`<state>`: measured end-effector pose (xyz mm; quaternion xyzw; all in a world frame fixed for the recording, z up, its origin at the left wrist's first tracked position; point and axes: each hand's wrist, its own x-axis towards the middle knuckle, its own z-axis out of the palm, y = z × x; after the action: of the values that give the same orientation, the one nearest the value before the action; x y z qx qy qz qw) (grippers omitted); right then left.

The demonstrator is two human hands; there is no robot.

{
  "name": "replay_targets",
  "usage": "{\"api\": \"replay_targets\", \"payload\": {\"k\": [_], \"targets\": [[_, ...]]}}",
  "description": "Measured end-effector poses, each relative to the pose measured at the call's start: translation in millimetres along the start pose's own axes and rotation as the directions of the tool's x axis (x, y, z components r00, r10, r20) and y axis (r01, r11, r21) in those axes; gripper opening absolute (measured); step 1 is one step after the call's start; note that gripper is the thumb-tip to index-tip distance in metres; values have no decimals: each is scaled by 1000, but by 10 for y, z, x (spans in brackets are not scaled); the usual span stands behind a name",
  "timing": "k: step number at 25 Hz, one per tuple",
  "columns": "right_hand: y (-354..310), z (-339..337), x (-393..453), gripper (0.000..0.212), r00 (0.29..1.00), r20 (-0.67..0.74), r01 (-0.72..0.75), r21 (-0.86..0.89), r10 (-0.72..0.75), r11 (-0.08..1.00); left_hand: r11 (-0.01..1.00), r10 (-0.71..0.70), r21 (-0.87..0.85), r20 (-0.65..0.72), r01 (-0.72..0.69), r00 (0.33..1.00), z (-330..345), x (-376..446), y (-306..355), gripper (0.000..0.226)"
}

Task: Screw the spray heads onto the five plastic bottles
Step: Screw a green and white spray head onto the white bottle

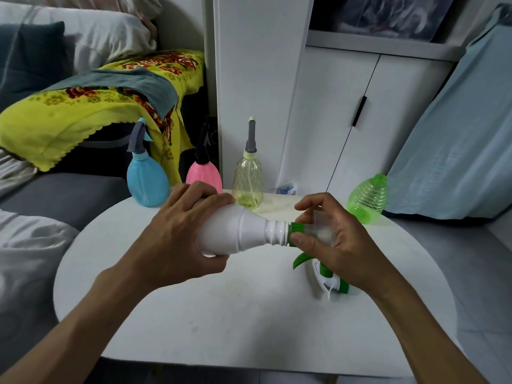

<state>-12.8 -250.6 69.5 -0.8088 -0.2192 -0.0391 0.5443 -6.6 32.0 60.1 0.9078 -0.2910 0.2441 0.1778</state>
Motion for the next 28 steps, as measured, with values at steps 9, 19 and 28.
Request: {"api": "replay_targets", "payload": {"k": [9,19,28], "targets": [[-6,-40,5,42,1000,17,-27,82,26,996,1000,9,-2,-8,-9,1000,-2,19,46,77],[-3,-26,17,40,996,43,-76,66,73,995,1000,4,17,5,-5,1000,-1,11,33,81],[-4,-19,12,44,994,54,-94,65,91,993,1000,7,25,6,-7,1000,-5,25,19,81]]}}
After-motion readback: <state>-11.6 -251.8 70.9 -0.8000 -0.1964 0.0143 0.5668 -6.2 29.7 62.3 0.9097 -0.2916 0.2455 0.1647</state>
